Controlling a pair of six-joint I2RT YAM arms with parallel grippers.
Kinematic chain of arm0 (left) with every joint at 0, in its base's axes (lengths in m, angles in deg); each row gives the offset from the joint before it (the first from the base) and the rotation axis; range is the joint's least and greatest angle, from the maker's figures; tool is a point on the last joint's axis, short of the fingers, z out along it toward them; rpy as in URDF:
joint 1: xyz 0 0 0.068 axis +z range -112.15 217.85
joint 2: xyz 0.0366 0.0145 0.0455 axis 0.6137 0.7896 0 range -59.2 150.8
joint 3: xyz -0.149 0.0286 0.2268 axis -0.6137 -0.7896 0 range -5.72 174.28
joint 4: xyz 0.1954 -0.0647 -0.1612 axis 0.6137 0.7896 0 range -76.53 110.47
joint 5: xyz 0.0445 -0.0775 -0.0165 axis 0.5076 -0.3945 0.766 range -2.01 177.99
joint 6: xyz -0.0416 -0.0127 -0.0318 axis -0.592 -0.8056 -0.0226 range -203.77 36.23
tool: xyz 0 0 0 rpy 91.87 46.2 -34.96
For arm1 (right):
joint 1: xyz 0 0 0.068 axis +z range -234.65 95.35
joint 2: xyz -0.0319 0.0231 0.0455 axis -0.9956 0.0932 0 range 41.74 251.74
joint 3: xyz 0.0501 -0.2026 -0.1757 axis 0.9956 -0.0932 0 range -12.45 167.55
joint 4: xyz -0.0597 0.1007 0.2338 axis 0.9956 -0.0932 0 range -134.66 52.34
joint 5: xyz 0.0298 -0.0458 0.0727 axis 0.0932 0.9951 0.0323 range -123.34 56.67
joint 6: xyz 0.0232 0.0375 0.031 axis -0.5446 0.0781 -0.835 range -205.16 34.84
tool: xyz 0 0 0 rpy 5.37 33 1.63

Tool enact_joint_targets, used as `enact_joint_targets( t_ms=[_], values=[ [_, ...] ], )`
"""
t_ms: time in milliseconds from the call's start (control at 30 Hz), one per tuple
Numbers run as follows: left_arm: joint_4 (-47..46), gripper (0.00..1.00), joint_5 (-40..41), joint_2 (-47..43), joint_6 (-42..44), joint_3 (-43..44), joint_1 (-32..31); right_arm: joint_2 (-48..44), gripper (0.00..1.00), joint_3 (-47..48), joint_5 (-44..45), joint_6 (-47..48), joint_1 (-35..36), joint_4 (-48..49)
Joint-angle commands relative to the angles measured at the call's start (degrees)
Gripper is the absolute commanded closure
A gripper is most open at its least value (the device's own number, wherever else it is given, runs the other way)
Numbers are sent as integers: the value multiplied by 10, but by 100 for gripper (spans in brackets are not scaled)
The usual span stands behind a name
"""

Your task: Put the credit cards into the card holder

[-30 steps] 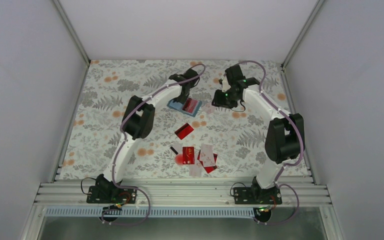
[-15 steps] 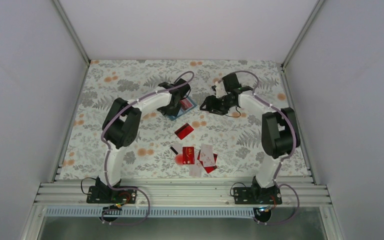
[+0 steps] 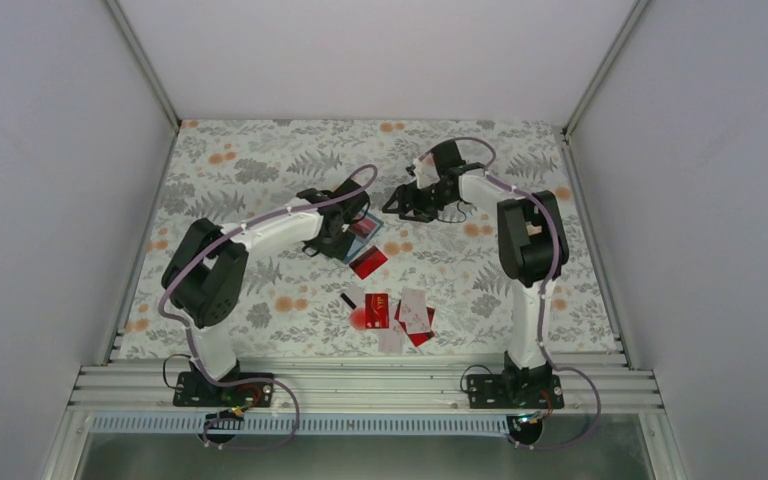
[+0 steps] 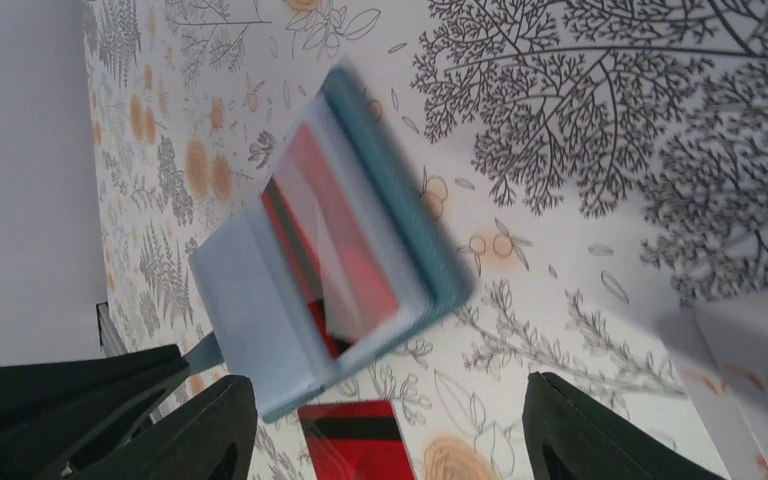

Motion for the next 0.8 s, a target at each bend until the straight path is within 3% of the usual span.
enact_joint_targets(
  t_ms=[0,133,400,767],
  values=[
    [5,98,13,-20,-17,-35,9,40,31,37,-42,26,2,-11],
    [20,98,35,-25,-44,-62,46,69,31,69,-53,34,16,-14],
    [-8,98,-1,9,-11,-55,111,124,31,114,-56,38,47,-39],
    [-50,98,-78,28,-2,-64,152,138,31,65,-161,37,55,-61]
  ],
)
